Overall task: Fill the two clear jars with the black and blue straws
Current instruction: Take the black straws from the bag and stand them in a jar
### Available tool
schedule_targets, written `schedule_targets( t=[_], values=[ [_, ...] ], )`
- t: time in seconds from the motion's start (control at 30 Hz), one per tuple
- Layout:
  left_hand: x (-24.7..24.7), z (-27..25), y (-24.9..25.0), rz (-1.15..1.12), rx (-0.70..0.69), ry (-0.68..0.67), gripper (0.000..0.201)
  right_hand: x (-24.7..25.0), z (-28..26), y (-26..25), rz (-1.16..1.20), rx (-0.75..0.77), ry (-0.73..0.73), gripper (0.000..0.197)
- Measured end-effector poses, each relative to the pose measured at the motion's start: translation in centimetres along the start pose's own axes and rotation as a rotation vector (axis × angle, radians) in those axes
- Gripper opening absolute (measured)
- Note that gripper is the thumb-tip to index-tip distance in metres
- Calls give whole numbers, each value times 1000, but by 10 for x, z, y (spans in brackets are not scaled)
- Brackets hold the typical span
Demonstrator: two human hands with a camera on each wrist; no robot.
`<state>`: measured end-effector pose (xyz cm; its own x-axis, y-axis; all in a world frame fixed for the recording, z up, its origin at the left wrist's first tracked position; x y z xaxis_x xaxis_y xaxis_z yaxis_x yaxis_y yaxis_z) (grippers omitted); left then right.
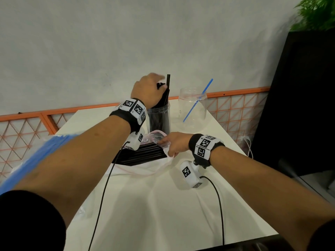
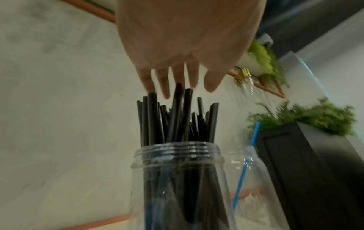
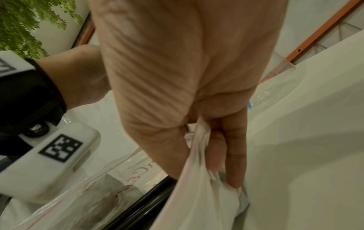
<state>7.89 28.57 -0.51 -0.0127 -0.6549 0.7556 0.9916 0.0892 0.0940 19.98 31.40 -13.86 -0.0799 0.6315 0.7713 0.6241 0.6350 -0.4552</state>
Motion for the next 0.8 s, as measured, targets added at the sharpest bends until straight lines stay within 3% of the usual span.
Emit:
schedule_targets(
  t=[0.07,0.2,0.23,0.3,0.37,0.47,0.5,0.6,0.7,0.8],
  values=[
    [-3,-3,5,120,-19,-102,40,0,-1,0,-23,4,4,70],
    [24,-19,24,-23,-43,213,23,0,-2,0,-24,9,11,70],
    [27,-25,30,-100,-42,216,16,0,-2,0,-14,8,3,69],
    [21,-40,42,-203,-47,11,14,0,-1,-1,-4,5,7,68],
    [0,-63,47,-227,-26,-351,14,0,-2,-1,7,-4,28,60],
    [-30,-98,40,-103,28,-663,10,0,-6,-1,14,-7,70,19],
    [-38,-107,37,-26,21,-732,10,0,-8,-3,8,-1,80,16],
    [-59,-125,30,82,-12,-860,26,2,-12,-7,-51,20,119,43],
    [-69,-132,25,61,7,-857,33,5,-17,-10,-21,46,140,68],
    [-76,-135,22,53,26,-876,33,7,-20,-10,1,44,139,76]
  ],
)
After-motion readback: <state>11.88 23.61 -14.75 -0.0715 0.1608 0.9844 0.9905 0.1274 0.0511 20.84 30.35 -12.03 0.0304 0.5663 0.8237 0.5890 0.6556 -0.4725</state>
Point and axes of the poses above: each hand's wrist, its own z-axis towards the middle knuckle, its own x-axis out of the back of the hand, y = z × x, the point moved 4 cm from there along z, towards the middle knuckle, and after that the axes turned 13 degrees about -x, right-handed, at the moved point
